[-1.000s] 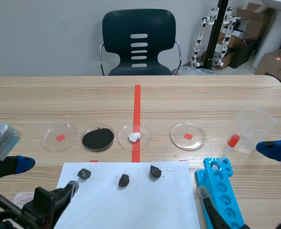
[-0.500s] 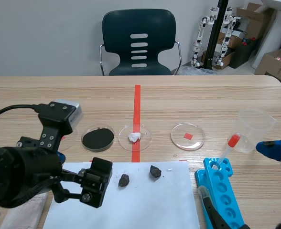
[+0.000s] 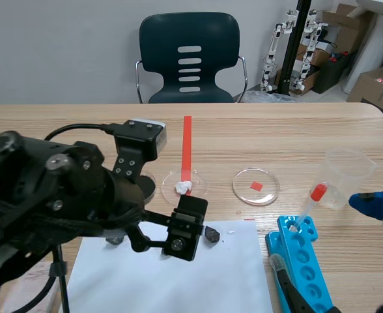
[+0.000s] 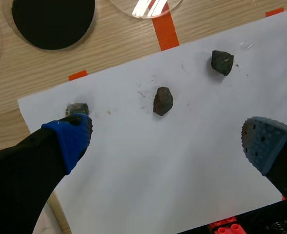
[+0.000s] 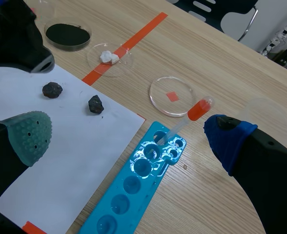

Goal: Pick up the middle mineral with the left hand

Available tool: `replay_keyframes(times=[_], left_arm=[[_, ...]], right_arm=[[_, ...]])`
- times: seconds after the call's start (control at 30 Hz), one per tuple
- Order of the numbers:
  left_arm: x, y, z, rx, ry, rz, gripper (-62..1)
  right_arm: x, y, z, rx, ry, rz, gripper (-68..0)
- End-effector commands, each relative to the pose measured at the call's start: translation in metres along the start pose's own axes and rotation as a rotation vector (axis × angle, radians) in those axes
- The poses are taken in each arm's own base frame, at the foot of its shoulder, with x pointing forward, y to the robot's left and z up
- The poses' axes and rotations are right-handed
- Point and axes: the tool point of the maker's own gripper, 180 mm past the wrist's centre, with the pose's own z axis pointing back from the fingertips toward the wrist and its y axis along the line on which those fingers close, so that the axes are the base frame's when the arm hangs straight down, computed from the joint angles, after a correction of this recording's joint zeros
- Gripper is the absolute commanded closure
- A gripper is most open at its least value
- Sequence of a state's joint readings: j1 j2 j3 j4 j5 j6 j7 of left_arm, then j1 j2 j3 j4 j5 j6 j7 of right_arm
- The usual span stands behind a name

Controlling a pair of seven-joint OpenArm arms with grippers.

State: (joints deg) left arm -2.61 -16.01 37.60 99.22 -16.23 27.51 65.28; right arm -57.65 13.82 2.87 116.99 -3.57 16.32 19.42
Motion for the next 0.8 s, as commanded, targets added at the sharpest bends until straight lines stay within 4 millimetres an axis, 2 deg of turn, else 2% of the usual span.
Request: replay_keyframes(times=[0.0, 0.3, 0.5, 0.77], left_arm=[[-0.006, 0.000, -0.010, 0.011, 0.037, 0.013, -62.3], [0.000, -0.008, -0.041, 0.032, 0.096, 0.060, -62.3], [-0.007, -0.008, -0.059, 0.055, 0.158, 0.073, -62.3], [-0.014, -0.008, -0.074, 0.076, 0.209, 0.082, -62.3]], right_arm=[[0.009, -0.003, -0.001, -0.005, -0.034, 0.007, -67.9], [0.009, -0.003, -0.001, -0.005, -0.034, 0.007, -67.9], [0.009, -0.003, -0.001, -0.005, -0.034, 0.007, -67.9], [0.009, -0.003, -0.001, -0.005, -0.034, 0.007, -67.9]])
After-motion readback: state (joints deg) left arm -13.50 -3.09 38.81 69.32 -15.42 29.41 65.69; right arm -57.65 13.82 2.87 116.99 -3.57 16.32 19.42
